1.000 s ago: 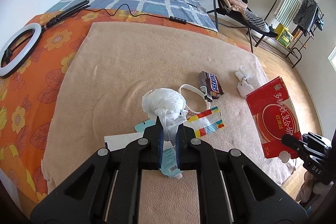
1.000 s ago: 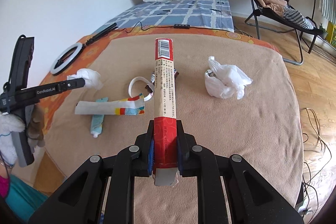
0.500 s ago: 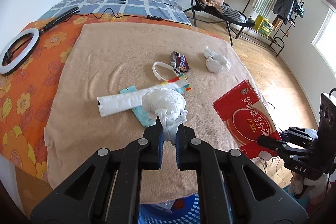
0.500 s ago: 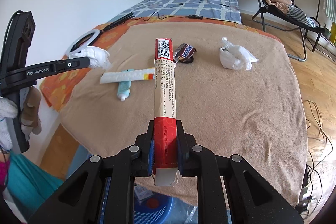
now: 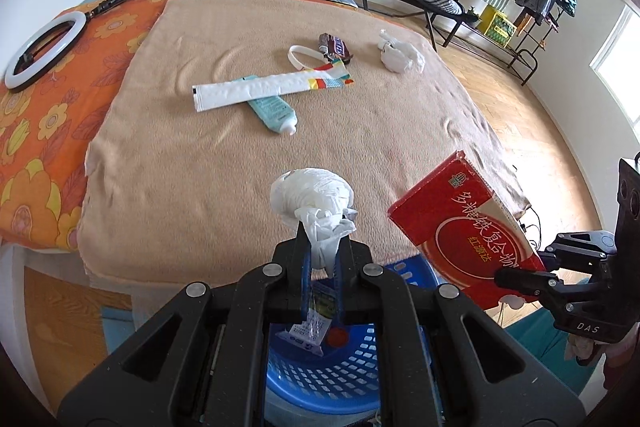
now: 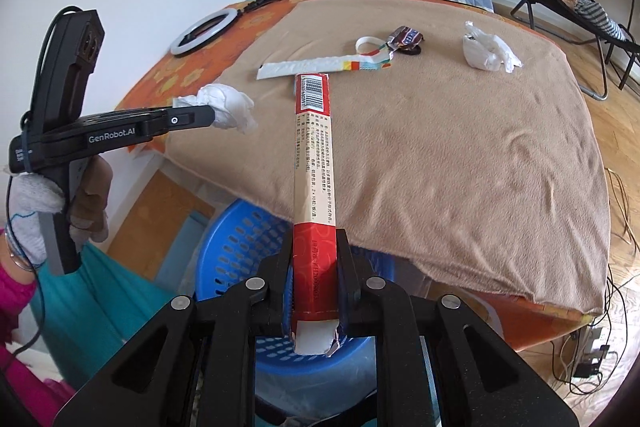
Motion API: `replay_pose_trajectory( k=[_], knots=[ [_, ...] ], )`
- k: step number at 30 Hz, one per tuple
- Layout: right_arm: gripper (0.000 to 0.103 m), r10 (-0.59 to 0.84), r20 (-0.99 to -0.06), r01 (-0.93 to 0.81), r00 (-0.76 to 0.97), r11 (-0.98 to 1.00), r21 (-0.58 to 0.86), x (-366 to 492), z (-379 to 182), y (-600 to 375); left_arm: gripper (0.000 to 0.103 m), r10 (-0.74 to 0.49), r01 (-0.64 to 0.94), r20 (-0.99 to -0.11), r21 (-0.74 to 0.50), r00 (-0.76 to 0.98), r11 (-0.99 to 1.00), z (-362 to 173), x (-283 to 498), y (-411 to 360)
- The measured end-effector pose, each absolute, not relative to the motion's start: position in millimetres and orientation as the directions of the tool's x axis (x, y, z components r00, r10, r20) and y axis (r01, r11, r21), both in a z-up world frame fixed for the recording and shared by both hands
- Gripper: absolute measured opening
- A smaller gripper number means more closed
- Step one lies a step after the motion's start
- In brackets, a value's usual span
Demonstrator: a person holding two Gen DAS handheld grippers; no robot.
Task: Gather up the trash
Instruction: 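Lift tissue and red box and carry both over the blue basket, then open both grippers to drop tissue and red box into the basket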
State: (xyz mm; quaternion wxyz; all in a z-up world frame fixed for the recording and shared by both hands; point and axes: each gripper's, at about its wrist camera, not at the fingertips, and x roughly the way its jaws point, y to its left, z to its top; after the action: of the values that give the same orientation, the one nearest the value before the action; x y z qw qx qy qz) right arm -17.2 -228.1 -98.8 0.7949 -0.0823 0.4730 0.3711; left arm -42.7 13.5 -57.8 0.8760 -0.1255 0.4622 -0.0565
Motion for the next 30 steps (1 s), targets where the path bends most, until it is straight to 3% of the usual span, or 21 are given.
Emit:
replay_pose_trajectory(
  k=[14, 30],
  knots=[
    [0.015, 0.45, -0.876, -0.708, 0.171, 0.675, 0.208, -70, -145, -211, 0.007, -0.244, -0.031, -0.856, -0.289, 0.457, 0.957, -115, -82, 0],
    [0.015, 0.367, -0.923, -0.711, 0.118, 0.68, 0.18, -71, -184, -199, 0.007, -0.22, -0.052, -0.907, -0.254, 0.36, 0.966, -156, -83, -2]
  ],
)
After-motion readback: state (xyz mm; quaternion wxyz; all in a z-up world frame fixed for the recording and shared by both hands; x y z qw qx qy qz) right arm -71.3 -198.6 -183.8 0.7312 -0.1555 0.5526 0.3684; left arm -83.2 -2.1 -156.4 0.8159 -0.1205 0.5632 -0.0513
